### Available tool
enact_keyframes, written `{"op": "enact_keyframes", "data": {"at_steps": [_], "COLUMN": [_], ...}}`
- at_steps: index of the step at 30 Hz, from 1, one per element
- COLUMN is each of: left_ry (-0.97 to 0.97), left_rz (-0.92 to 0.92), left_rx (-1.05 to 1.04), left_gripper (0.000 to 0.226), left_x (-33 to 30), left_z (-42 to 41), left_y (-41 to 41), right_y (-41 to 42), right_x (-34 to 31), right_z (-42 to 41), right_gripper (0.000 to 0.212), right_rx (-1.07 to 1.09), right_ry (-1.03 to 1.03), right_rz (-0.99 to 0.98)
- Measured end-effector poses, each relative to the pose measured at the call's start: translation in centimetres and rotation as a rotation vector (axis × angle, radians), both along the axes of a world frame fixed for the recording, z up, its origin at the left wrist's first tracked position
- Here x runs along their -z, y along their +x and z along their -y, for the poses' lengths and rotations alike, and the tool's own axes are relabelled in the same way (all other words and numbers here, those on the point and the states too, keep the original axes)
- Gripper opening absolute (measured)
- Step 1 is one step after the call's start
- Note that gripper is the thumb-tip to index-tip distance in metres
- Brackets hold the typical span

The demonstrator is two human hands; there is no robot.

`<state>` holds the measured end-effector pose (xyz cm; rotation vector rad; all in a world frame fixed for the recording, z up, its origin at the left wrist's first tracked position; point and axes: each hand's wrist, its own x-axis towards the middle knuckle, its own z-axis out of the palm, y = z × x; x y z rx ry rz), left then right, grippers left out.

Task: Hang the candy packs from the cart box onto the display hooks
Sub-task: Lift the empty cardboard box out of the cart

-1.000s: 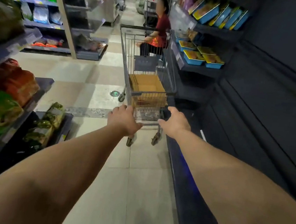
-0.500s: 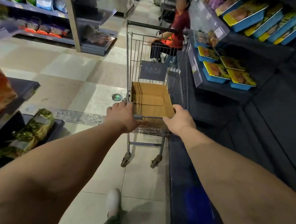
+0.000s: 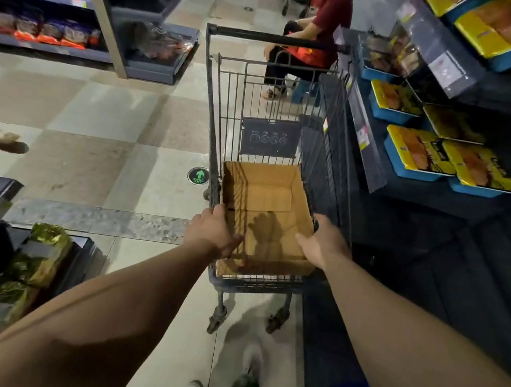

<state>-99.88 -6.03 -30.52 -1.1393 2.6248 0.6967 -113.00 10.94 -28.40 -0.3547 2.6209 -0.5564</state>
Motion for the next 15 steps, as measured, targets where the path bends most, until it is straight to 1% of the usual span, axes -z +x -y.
{"op": "enact_keyframes", "data": {"at_steps": [4, 8, 11, 15], "left_ry": [0.060, 0.129, 0.208, 0.239], "left_rz": [0.014, 0.072, 0.087, 0.134], "left_rx": [-0.062, -0.179, -0.265, -0.295], "left_gripper": [0.091, 0.088, 0.088, 0.083], "left_x": [2.8, 5.4, 7.5, 10.2], "left_z": [1.9, 3.1, 4.1, 5.0], "left_y": [-4.7, -9.3, -12.3, -14.3], "right_y": [-5.6, -11.4, -15.6, -19.1], "right_x": [3.3, 6.6, 8.9, 12.0], "right_z": [2.4, 4.4, 5.4, 6.5], "right_gripper": [0.066, 0.064, 0.069, 0.072], "right_rx": [-0.011, -0.035, -0.031, -0.055], "right_ry": [-0.009, 0.048, 0.094, 0.155], "right_rz": [0.062, 0.125, 0.196, 0.247]}}
